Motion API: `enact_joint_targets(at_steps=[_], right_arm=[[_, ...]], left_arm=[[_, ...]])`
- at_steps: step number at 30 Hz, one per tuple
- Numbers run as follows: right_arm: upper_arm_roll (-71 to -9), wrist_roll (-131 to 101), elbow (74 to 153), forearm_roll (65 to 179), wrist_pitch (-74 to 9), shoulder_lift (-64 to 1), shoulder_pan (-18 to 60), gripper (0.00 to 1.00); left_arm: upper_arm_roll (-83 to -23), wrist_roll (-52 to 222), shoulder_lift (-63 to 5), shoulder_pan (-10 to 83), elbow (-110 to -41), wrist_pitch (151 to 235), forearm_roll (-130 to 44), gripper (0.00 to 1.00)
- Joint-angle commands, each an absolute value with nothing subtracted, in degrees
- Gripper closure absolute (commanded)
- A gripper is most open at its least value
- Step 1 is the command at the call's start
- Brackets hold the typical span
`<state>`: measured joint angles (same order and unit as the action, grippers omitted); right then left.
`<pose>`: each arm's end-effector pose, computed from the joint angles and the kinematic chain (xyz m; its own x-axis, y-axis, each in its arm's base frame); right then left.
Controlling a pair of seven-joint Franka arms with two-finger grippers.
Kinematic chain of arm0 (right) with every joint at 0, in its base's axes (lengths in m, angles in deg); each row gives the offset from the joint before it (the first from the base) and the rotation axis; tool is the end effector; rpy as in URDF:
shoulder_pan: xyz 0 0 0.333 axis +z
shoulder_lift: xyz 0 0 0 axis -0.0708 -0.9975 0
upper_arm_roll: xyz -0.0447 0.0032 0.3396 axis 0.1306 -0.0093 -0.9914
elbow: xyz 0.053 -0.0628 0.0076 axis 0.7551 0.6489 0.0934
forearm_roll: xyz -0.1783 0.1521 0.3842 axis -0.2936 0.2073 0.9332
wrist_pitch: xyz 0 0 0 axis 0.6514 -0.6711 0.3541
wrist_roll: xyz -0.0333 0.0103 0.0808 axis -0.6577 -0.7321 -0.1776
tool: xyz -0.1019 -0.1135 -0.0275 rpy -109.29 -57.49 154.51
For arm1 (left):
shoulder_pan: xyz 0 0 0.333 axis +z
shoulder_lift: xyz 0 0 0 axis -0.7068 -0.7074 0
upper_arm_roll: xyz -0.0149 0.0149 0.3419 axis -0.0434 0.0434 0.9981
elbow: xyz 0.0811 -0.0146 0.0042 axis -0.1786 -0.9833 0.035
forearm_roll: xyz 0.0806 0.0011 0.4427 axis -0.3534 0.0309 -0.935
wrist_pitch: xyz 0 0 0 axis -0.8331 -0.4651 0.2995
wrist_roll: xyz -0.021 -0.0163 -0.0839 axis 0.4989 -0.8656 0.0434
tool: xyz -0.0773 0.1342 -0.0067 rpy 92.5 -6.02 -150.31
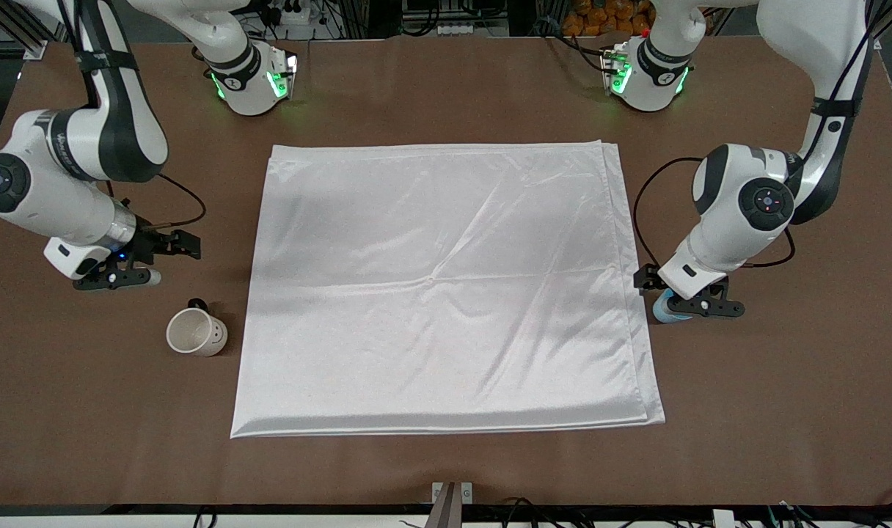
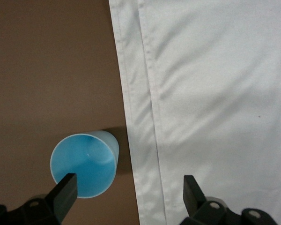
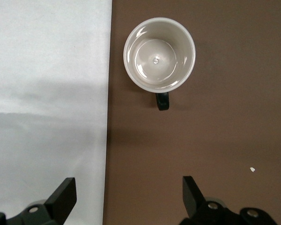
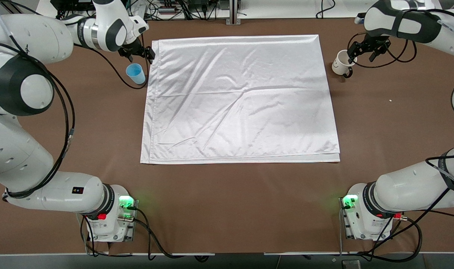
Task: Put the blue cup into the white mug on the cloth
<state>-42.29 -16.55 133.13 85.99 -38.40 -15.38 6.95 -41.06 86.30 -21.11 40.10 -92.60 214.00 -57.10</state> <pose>0.6107 -0.0017 0.3072 0.9920 0.0991 -0.0789 0.0980 -0.9950 -0.0174 0.6465 -0.1243 0.2415 0.9896 -0.1194 0.0808 -0.1180 -0.9928 -0.0212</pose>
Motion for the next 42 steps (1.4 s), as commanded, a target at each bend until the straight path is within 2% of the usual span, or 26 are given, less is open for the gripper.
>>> enact_joint_targets(at_steps=[1, 14, 25, 27, 34, 37, 42], right_arm=[[-42.97, -18.63, 132.98, 86.45, -43.08, -19.47, 5.47, 0.00], [-42.97, -22.16, 132.71, 86.98, -51.61, -26.68, 4.76, 0.06], [-42.97, -21.63, 132.36, 87.59, -57.41, -30.55, 4.85, 0.17], [-42.97, -21.63, 132.19, 88.11, -58.03, -30.99, 4.85, 0.21], [-42.97, -20.75, 130.08, 89.88, -58.12, -33.19, 5.02, 0.23], [-42.97, -20.75, 129.55, 89.88, -58.12, -33.80, 5.02, 0.33], [-42.97, -20.75, 129.46, 89.88, -58.21, -33.80, 5.02, 0.61]], left_arm=[[-41.41, 85.26, -23.20, 40.93, -93.49, 218.28, -58.26, 0.00], [-41.41, 84.56, -25.84, 41.46, -93.50, 220.22, -58.35, 0.00], [-41.41, 83.42, -27.69, 42.60, -93.49, 221.97, -58.61, 0.00], [-41.41, 83.51, -28.12, 42.60, -93.50, 222.06, -58.61, 0.00], [-41.41, 82.81, -28.92, 42.69, -93.41, 222.06, -58.61, 0.00], [-41.41, 82.36, -29.27, 43.04, -93.32, 222.24, -58.61, 0.00], [-41.50, 82.28, -29.80, 43.48, -93.23, 222.50, -58.61, 0.01]])
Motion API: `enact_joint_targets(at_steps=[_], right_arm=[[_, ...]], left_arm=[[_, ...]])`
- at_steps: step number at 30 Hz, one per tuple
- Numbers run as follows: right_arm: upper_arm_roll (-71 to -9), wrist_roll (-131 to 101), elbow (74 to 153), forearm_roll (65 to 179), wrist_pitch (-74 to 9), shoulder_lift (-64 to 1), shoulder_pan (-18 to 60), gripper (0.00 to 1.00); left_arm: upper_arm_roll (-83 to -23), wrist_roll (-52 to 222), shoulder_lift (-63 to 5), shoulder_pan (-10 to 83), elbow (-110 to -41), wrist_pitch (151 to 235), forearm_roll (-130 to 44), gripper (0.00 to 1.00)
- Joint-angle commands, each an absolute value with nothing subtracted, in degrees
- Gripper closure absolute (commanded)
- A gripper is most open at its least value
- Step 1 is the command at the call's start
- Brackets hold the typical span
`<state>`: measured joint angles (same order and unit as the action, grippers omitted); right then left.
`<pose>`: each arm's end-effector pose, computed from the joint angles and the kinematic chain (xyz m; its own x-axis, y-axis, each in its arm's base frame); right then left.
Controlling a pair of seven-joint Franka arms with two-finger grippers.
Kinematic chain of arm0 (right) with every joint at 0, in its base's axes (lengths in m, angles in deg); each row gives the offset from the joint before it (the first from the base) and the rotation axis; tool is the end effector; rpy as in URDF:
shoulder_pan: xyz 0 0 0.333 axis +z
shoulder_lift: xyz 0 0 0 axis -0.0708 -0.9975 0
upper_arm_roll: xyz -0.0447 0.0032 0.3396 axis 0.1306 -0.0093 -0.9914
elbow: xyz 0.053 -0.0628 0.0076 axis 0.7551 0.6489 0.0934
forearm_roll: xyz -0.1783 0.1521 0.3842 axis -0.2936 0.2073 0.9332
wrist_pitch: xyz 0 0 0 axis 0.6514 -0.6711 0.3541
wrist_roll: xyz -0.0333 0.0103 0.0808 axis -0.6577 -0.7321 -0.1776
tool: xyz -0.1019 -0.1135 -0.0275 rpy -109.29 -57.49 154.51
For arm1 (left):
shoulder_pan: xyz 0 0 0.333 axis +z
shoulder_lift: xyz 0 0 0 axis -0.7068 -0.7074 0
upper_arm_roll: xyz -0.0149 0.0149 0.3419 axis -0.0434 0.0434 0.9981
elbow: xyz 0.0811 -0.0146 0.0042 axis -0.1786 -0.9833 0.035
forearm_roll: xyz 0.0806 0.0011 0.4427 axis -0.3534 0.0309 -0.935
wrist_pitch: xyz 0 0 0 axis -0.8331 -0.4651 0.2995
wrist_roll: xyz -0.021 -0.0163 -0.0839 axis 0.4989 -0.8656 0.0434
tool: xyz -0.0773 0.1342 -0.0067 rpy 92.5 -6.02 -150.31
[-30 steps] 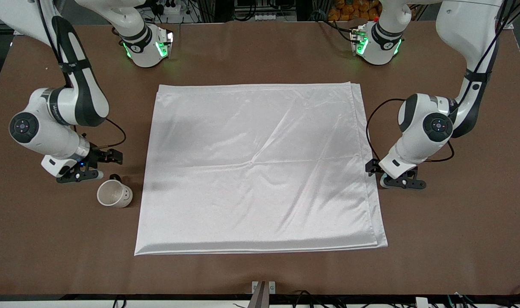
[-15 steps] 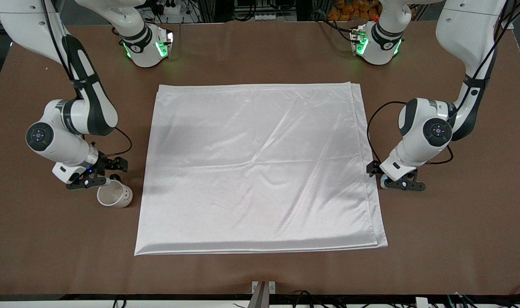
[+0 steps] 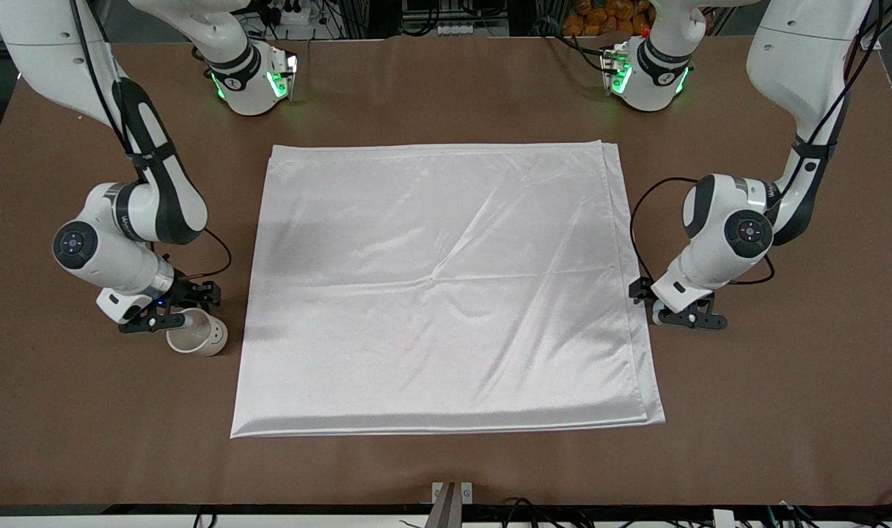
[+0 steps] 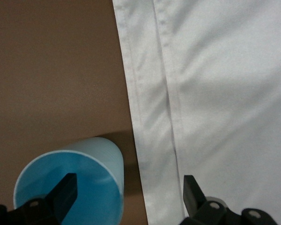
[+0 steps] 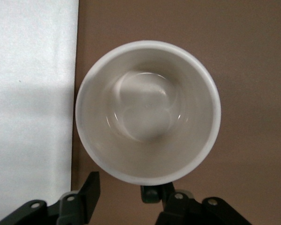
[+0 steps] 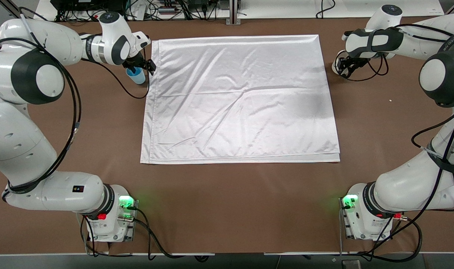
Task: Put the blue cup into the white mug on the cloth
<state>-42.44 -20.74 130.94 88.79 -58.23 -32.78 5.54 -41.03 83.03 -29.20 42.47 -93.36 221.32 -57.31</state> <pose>0.6509 -0.0167 0.1606 0.9937 0.1122 0.0044 0.1123 -0.9935 -0.0197 0.6452 -0.0999 0.1558 0.9888 -0.1394 0.0532 -0.1393 -0.9902 -0.0055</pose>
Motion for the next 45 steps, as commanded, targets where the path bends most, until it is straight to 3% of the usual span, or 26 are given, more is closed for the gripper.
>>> enact_joint_targets(at_steps=[1, 6, 12, 17, 25, 36, 45], right_arm=[[-42.97, -20.75, 129.46, 89.88, -58.21, -33.80, 5.02, 0.69], [-42.88, -20.93, 129.20, 89.88, -58.12, -33.63, 5.11, 1.00], [-42.79, -20.84, 128.41, 89.87, -57.51, -32.05, 6.95, 1.00], [-42.88, -19.70, 125.42, 89.88, -54.97, -30.91, 8.62, 1.00], [-43.23, -7.15, 118.57, 89.88, -46.53, -30.82, 13.72, 1.00], [-47.80, 14.04, 116.89, 89.44, -47.05, -32.13, 23.21, 1.00], [-50.52, 26.96, 109.69, 88.65, -46.52, -38.10, 31.73, 1.00]], left_arm=[[-41.41, 82.28, -29.88, 43.48, -93.23, 222.50, -58.61, 0.06], [-41.41, 82.28, -30.06, 43.48, -93.23, 222.50, -58.61, 0.31], [-41.41, 81.13, -30.15, 43.48, -93.14, 222.50, -58.61, 0.67], [-41.41, 80.78, -30.15, 43.57, -93.14, 222.50, -58.61, 0.80], [-41.41, 79.90, -30.15, 43.57, -93.06, 222.50, -58.61, 0.90], [-41.41, 79.90, -30.15, 43.57, -93.06, 222.50, -58.61, 1.00], [-41.41, 79.90, -30.06, 43.48, -92.88, 222.50, -58.53, 1.00]])
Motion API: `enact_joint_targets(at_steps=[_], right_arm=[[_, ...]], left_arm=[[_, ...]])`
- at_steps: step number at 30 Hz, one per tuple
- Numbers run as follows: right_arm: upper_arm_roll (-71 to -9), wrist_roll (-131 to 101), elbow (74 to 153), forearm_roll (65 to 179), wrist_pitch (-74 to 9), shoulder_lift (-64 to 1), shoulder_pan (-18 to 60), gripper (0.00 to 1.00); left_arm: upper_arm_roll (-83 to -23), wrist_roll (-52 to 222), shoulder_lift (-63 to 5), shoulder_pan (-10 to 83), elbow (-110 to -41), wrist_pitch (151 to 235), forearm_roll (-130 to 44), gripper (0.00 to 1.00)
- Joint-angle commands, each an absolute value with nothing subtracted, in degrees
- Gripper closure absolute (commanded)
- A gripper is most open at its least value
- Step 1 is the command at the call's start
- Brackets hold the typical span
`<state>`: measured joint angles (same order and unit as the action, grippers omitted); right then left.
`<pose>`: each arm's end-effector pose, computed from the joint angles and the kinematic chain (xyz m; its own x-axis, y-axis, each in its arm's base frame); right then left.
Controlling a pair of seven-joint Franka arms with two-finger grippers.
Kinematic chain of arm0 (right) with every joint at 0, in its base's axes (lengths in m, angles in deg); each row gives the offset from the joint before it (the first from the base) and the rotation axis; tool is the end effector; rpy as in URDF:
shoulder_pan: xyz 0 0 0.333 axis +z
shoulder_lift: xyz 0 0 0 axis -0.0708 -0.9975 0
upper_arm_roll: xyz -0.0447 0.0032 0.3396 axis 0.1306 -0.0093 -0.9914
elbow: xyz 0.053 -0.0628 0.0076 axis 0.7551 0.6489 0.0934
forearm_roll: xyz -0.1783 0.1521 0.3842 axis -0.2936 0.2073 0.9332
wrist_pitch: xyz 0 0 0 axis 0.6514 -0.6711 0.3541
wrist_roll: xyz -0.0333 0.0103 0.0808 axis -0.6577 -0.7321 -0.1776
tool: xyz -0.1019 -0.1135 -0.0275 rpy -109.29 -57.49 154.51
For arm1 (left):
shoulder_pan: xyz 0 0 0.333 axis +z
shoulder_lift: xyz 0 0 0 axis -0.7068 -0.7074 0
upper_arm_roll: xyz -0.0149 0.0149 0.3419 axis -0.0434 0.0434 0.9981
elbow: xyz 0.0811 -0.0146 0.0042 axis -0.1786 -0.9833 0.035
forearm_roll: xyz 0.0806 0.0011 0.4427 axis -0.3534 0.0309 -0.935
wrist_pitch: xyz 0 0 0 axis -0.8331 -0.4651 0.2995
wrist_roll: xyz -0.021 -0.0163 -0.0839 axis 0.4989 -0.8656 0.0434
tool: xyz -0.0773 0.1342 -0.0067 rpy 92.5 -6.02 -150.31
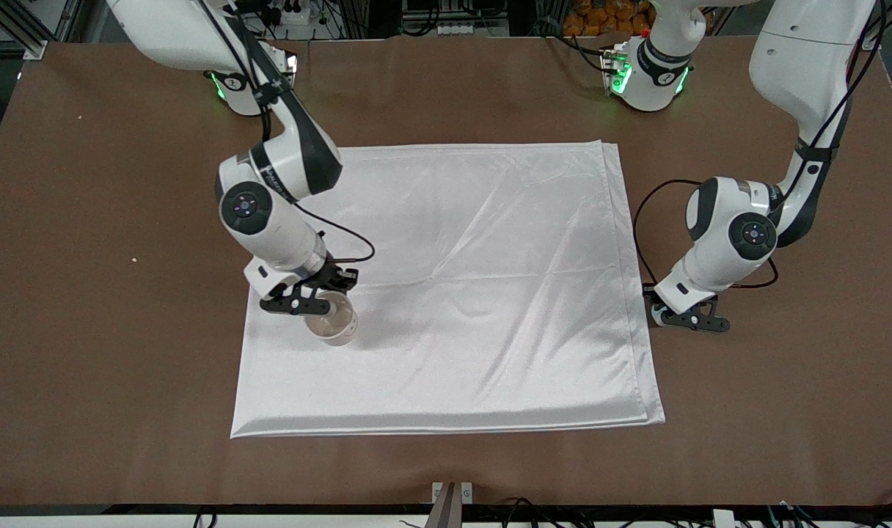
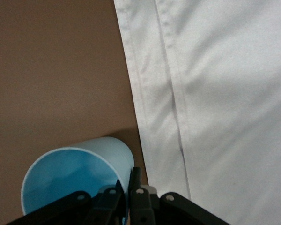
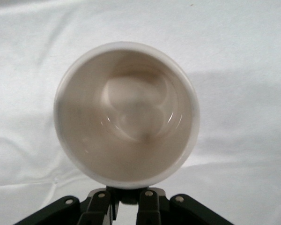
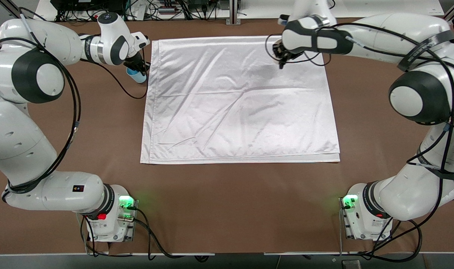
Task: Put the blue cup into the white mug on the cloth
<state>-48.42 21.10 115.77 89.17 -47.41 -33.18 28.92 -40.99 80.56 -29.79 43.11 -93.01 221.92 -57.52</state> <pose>0.6419 0.3408 0.2626 0.9938 -0.1101 0.0148 -0.1079 -0.9886 -0.1050 0.6487 -0.0927 0.1527 0.9831 -0.1730 0.0592 -0.1728 -0.9849 -0.0087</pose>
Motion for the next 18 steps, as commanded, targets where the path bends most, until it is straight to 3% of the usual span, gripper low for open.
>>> enact_joint_targets(at_steps=[1, 10, 18], right_arm=[[-50.70, 28.02, 108.90, 88.30, -46.52, -38.89, 32.87, 1.00], [-50.70, 38.57, 100.46, 85.13, -46.52, -47.07, 41.23, 1.00], [-50.79, 39.80, 96.86, 85.13, -46.61, -50.06, 44.13, 1.00]], left_arm=[[-41.41, 79.90, -29.97, 43.48, -92.88, 222.50, -58.53, 1.00], [-41.15, 79.90, -28.92, 44.36, -92.70, 222.50, -58.53, 1.00], [-41.15, 79.99, -26.72, 44.36, -92.70, 222.33, -58.53, 1.00]])
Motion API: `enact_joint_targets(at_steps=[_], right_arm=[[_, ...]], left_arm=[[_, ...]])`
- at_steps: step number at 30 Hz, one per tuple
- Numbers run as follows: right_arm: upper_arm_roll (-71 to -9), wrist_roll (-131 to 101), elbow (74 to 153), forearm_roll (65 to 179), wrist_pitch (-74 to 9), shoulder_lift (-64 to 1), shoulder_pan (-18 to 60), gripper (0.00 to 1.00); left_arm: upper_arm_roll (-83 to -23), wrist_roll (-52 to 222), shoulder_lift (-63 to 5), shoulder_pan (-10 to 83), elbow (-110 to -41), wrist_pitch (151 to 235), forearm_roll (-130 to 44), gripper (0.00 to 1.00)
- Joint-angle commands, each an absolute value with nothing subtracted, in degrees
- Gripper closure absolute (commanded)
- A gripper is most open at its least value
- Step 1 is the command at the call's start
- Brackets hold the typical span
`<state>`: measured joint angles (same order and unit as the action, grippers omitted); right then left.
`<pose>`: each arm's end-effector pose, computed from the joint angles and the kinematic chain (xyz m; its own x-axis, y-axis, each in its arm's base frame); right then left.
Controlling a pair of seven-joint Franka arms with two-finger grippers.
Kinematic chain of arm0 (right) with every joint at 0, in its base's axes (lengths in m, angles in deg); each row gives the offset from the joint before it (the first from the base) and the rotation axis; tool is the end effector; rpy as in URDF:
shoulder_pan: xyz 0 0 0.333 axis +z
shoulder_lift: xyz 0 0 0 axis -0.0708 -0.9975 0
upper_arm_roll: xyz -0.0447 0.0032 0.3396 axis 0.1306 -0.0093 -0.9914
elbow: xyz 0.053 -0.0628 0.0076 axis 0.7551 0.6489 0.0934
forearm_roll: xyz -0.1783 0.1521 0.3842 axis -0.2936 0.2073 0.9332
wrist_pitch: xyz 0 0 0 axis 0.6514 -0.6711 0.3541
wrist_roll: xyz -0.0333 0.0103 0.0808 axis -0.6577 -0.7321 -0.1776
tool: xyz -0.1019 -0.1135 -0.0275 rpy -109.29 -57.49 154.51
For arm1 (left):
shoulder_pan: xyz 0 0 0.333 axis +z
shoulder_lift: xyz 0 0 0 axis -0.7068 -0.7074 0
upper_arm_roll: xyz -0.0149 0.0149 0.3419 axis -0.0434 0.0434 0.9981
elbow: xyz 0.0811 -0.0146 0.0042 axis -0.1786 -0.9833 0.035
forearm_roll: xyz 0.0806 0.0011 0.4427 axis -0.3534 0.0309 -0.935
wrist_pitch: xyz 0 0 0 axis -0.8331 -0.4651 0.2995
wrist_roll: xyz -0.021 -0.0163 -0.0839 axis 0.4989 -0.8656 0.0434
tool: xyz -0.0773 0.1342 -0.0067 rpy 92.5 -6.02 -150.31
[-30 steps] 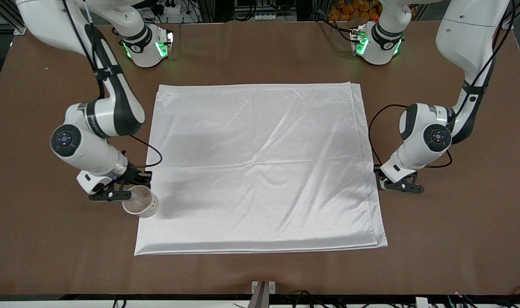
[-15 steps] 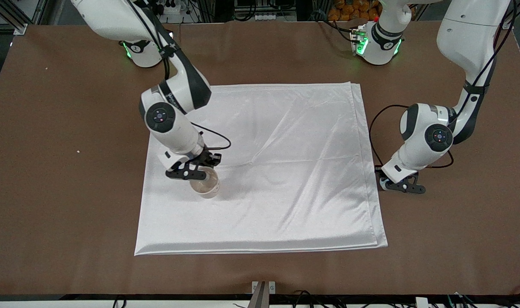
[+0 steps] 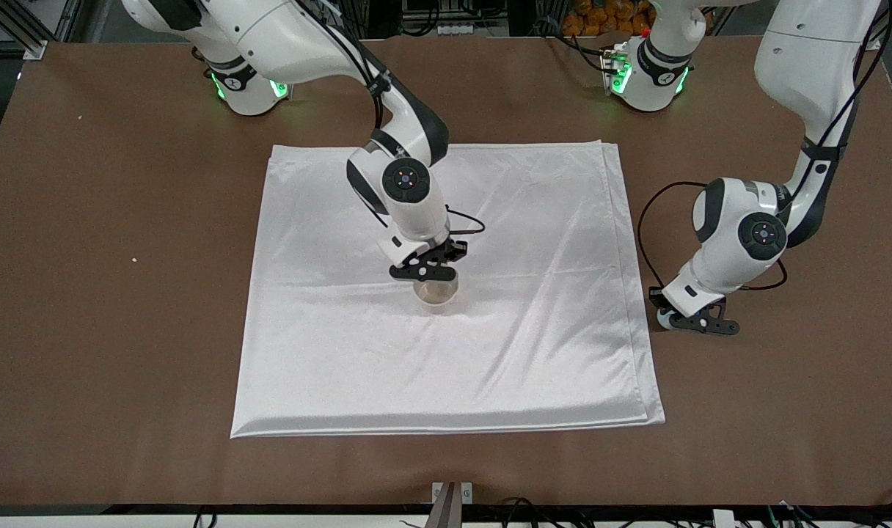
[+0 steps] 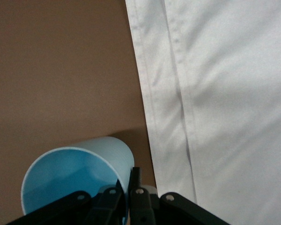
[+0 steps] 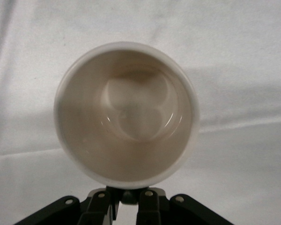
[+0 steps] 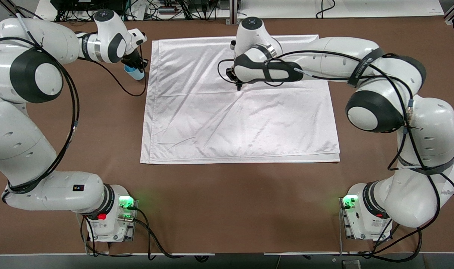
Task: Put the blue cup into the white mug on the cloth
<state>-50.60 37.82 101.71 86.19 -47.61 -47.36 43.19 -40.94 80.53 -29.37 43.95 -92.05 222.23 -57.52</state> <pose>0.5689 0.5435 0.2002 0.9951 -0.0983 -0.0079 -0.0986 -0.9898 -0.1033 0.6596 -0.0833 0.1653 0.9836 -0.1574 0.0885 -0.1571 -0.9875 -0.0107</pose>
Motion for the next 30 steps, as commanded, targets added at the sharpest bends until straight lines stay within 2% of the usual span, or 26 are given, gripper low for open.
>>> enact_joint_targets(at_steps=[1, 17, 18, 19, 20, 30], right_arm=[[-50.70, 40.50, 96.42, 85.13, -46.61, -50.24, 44.48, 1.00], [-50.70, 42.27, 90.09, 83.46, -47.57, -56.22, 48.35, 0.99], [-50.70, 42.27, 90.17, 83.20, -47.57, -56.22, 48.35, 0.81], [-50.70, 42.35, 90.26, 83.20, -47.49, -56.22, 48.35, 0.47], [-50.70, 42.27, 90.26, 83.11, -47.40, -56.13, 48.35, 0.01], [-50.70, 42.18, 90.44, 84.16, -43.01, -52.18, 46.77, 0.00]], left_arm=[[-41.15, 80.08, -26.37, 44.36, -92.70, 222.33, -58.53, 1.00], [-41.59, 80.43, -18.46, 43.75, -92.35, 219.25, -58.61, 1.00], [-41.68, 80.52, -17.94, 43.57, -92.27, 218.81, -58.61, 1.00], [-41.68, 80.52, -17.24, 43.48, -92.09, 218.20, -58.61, 1.00], [-41.68, 80.52, -16.71, 43.40, -91.74, 217.33, -58.61, 1.00], [-45.45, 82.45, -14.94, 43.22, -84.45, 205.46, -58.53, 1.00]])
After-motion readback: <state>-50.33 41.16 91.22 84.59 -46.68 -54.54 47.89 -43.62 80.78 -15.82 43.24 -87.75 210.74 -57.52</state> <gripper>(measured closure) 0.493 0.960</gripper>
